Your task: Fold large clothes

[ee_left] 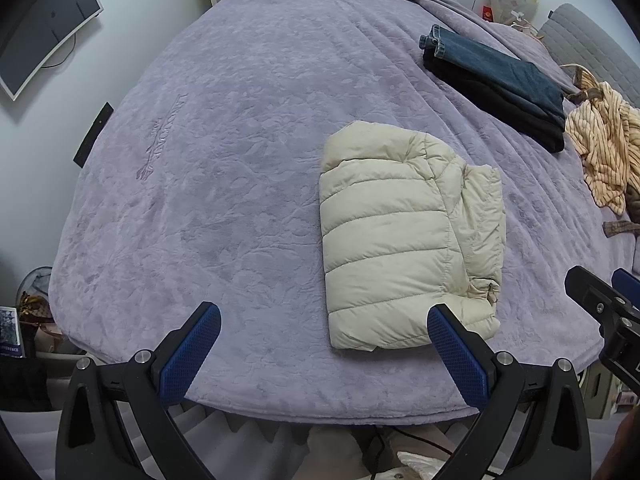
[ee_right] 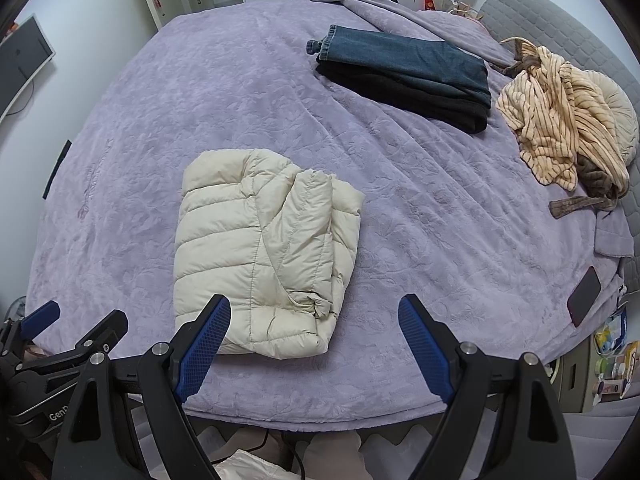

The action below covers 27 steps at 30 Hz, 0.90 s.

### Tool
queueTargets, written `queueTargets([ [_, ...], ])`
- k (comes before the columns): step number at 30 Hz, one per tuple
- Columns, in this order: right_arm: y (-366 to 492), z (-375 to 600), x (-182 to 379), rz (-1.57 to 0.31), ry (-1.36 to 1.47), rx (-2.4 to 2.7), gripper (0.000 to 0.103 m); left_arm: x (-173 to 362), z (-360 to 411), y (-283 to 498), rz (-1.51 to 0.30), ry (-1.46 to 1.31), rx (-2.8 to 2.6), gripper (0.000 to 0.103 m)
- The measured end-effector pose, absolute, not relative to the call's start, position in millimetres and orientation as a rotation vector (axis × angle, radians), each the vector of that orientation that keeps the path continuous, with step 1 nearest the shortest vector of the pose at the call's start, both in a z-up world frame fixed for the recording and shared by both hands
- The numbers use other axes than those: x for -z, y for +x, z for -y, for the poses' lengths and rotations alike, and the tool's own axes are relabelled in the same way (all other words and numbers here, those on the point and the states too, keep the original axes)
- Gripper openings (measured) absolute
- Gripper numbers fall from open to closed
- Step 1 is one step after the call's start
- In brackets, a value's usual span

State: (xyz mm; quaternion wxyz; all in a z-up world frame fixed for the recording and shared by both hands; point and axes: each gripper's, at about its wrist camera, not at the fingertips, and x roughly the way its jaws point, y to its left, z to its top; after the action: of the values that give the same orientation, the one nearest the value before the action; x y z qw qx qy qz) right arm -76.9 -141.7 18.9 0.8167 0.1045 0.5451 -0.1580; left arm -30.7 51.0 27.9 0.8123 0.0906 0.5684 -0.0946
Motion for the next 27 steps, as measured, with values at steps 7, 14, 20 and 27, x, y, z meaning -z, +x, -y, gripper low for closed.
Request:
queueTargets([
  [7,-76.4,141.2,-20.0,-1.162,0.218,0.337,0.088,-28.5,-50.8,-31.1,-1.214,0.194,0.202,0.103],
  [14,-76.7,140.6,-21.6,-1.156,0.211,0.347,0.088,-30.7,-49.3,-33.1,-1.198,0.21,0.208,0.103],
  [20,-77.5,139.2,-22.2,-1.157,0.216,0.346,0.088,-31.4,-48.8,-33.8,-1.197,0.21,0.208,0.103],
  [27,-77.3,139.0,-22.0,-1.158,0.214,0.346,0.088,-31.8,-49.7,-33.1,-1.195,0.209,0.21,0.103],
])
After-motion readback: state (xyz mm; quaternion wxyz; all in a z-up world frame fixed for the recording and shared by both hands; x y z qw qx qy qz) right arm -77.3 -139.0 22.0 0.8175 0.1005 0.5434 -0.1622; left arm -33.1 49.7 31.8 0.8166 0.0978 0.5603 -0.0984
